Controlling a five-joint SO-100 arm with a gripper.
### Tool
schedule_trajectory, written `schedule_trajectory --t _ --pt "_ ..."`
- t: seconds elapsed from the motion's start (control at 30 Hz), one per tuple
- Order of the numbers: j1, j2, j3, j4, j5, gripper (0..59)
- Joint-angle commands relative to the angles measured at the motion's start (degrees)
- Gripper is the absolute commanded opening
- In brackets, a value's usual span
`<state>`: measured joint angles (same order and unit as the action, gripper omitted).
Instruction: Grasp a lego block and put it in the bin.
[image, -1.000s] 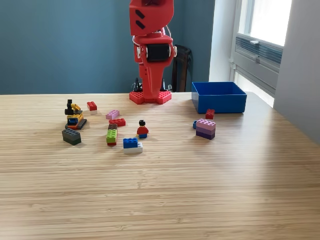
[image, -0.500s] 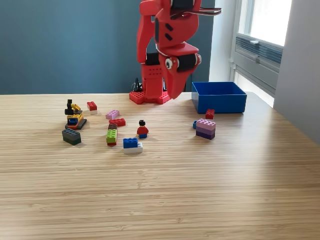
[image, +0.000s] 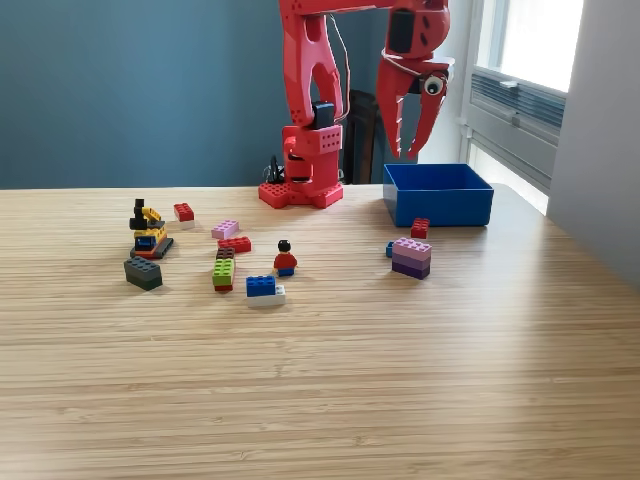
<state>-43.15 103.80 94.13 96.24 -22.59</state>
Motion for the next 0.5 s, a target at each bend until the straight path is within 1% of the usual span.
schedule_trajectory --t 0.03,0.1,0.23,0.5 --pt "-0.3 3.9 0.4 -0.4 -3.2 26.0" --pt "0.2 3.8 0.6 -0.4 -4.4 28.1" --pt "1.4 3.7 0.8 -0.6 -6.9 28.9" --pt "3.2 3.4 3.8 -6.0 -9.0 30.2"
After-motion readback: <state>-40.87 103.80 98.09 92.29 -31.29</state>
